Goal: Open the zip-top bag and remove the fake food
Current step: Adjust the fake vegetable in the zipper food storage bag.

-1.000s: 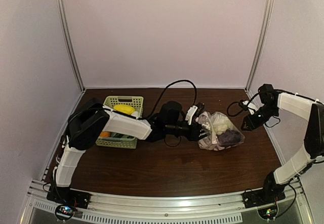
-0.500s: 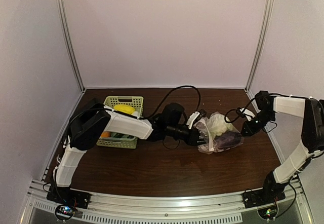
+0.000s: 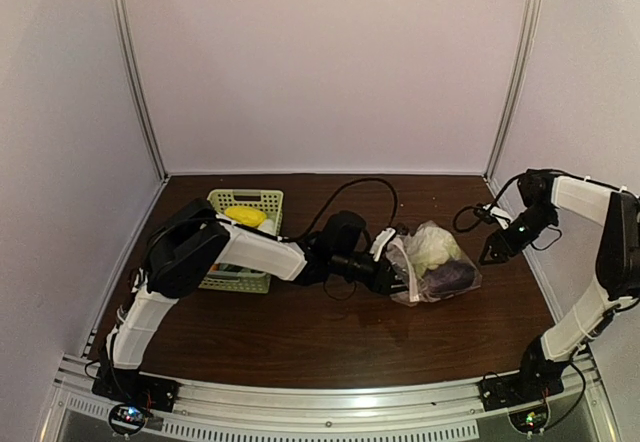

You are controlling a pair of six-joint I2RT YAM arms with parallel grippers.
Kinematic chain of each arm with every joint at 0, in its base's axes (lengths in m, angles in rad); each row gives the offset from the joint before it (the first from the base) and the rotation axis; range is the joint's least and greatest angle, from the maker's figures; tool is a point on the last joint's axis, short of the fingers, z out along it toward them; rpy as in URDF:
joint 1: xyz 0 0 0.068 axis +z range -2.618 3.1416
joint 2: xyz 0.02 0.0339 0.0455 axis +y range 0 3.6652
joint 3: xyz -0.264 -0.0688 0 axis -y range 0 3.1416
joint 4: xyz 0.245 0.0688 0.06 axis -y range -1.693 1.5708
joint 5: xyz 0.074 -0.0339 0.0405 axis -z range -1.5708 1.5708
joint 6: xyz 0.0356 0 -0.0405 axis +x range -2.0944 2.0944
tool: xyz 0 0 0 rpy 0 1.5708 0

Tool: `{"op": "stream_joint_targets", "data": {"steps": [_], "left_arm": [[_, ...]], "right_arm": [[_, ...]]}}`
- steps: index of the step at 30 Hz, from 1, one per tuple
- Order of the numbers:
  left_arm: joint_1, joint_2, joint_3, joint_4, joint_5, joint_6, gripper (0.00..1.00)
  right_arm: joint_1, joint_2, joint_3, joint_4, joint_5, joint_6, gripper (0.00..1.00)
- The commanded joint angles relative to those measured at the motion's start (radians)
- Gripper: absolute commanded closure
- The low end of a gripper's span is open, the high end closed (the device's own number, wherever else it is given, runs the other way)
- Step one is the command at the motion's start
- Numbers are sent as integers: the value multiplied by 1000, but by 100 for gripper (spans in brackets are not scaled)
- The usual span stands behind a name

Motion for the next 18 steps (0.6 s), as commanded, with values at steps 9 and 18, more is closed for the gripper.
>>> {"op": "stream_joint_targets", "data": {"steps": [9, 18], "left_arm": [[-4, 2, 37, 10, 25, 6, 52], [-4, 23, 74, -19, -26, 18, 3]], "right_arm": [[-4, 126, 11, -58, -177, -101, 73], [6, 204, 33, 22, -205, -41, 100]]}}
